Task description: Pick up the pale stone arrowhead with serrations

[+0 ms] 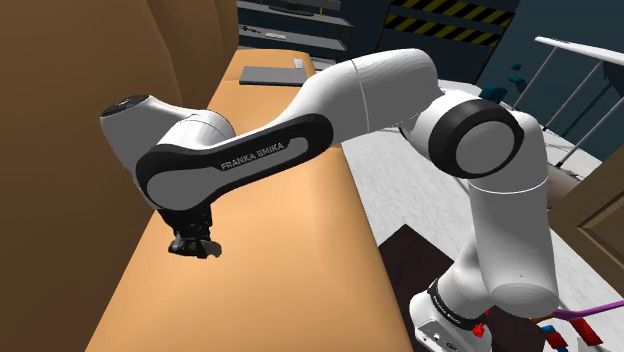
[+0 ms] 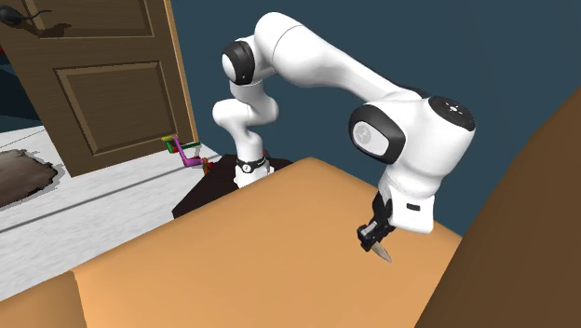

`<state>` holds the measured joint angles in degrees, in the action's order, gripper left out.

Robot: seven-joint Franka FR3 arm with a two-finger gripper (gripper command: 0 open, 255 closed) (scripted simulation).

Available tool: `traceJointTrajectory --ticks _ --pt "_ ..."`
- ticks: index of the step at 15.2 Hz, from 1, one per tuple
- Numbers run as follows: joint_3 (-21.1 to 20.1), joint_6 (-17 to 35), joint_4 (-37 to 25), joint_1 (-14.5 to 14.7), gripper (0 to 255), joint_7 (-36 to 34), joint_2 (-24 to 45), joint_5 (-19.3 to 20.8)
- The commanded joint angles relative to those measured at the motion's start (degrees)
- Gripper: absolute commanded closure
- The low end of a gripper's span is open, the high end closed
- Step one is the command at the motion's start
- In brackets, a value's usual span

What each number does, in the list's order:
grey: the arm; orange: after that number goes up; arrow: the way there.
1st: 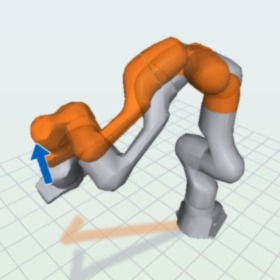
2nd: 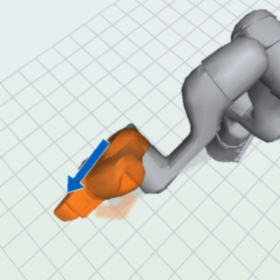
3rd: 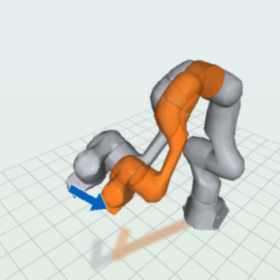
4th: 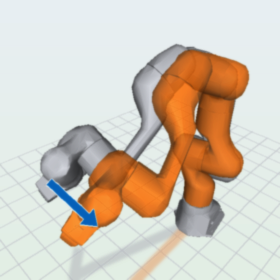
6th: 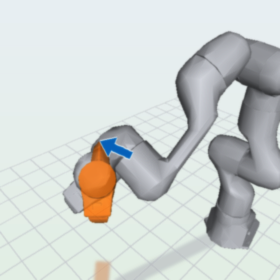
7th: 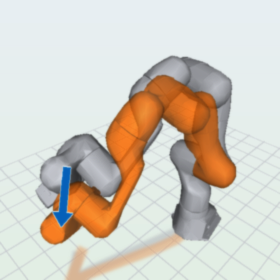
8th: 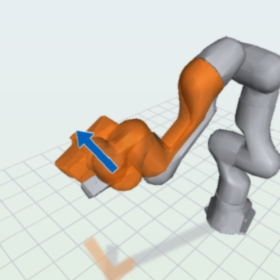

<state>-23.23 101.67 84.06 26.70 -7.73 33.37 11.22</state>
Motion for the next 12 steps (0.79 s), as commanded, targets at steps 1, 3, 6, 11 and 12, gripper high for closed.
traceJointTrajectory --ticks 1,3,6,11,12 --pt "-0.10 -1.20 -0.77 -0.03 255 0.14 -0.46 -0.19" --pt "-0.21 -2.48 -1.62 -0.02 255 0.24 -0.93 -0.38" --pt "-0.36 -4.45 -3.02 0.02 255 0.39 -1.54 -0.63" --pt "-0.57 -7.86 -5.74 0.19 255 0.60 -2.31 -0.97" --pt "-0.61 -8.56 -6.35 0.23 255 0.63 -2.43 -1.03"
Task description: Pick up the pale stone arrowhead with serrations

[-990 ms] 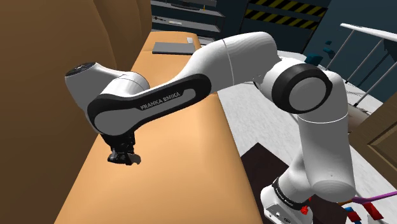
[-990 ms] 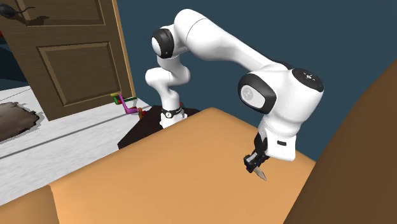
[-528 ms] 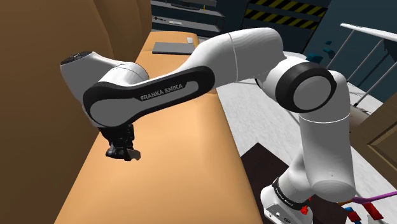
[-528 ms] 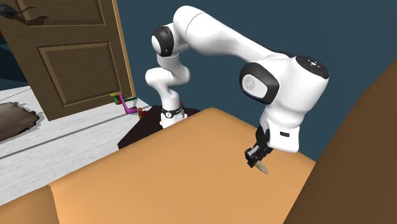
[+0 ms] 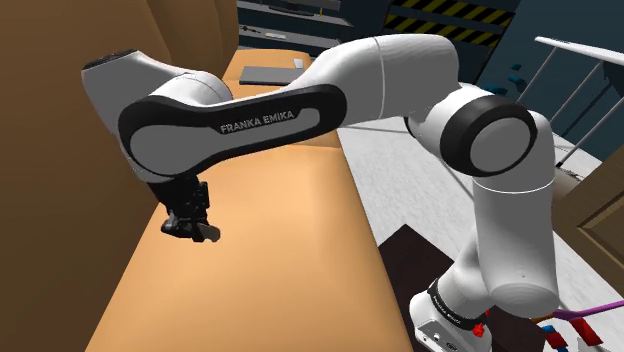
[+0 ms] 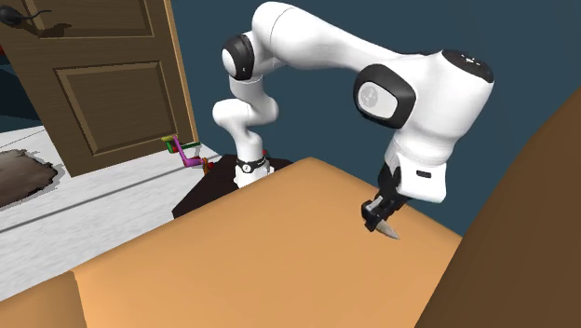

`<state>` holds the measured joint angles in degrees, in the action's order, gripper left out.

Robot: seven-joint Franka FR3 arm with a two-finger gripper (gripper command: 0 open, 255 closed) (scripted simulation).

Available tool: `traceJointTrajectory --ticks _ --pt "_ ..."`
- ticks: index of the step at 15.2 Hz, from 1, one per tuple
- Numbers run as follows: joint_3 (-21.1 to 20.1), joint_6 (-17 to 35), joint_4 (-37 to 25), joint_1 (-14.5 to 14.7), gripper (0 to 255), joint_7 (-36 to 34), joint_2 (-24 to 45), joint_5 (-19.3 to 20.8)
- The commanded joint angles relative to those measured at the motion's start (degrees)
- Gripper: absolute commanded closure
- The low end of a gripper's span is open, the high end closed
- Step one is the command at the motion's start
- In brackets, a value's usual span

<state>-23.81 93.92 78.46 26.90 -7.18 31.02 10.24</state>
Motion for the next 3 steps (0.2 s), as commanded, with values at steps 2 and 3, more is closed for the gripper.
traceJointTrajectory --ticks 2,3 --pt "-0.06 -1.63 -1.45 0.10 255 0.12 -0.20 -0.11" --pt "-0.06 -1.64 -1.46 0.10 255 0.12 -0.19 -0.10"
